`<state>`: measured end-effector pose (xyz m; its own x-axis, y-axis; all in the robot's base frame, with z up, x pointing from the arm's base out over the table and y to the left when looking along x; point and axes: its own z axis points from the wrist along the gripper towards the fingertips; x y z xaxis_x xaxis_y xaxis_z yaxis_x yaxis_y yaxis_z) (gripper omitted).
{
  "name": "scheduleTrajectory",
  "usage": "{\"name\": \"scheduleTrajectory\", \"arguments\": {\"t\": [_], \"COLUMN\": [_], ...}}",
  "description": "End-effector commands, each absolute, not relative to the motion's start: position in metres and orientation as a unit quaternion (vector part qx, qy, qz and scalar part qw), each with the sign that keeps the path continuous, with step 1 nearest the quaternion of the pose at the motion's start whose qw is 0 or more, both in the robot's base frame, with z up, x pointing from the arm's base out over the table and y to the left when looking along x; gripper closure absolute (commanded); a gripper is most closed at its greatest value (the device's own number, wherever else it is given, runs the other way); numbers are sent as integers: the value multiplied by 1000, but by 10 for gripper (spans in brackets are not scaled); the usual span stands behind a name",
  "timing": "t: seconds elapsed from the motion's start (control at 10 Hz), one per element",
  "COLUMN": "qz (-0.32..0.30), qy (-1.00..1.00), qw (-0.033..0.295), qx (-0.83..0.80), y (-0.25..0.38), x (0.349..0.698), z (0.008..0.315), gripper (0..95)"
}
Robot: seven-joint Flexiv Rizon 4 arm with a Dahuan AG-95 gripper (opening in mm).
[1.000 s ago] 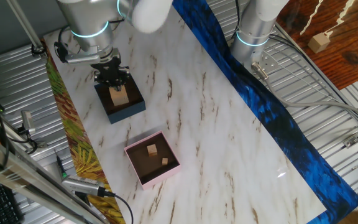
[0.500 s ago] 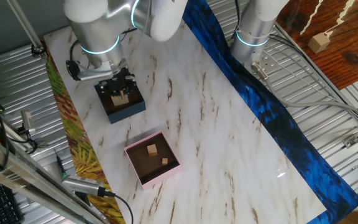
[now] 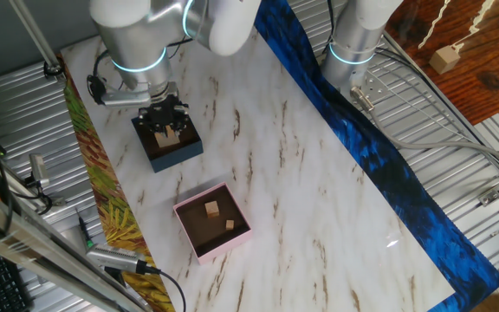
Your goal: Move an object from one box to another
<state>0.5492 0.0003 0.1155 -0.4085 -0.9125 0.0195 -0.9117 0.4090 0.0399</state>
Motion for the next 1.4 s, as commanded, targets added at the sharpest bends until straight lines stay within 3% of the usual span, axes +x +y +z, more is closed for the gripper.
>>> {"name": "scheduleTrajectory", "arguments": {"t": [0.1,0.2,0.4,0.5,1.2,1.3,1.4], "qz": [-15,-15,-19,-24,-23,-23,-23], "qy": [-829,-820,-811,-795,-781,-782,-781], "qw": [17,17,15,12,11,11,11], "qx": [559,571,585,607,624,623,624], "y": [-10,-21,-35,-55,-74,-73,-71], "x": [550,551,553,558,566,567,567], "z": [119,122,125,121,89,87,86], "gripper": [760,570,570,380,380,190,190]}}
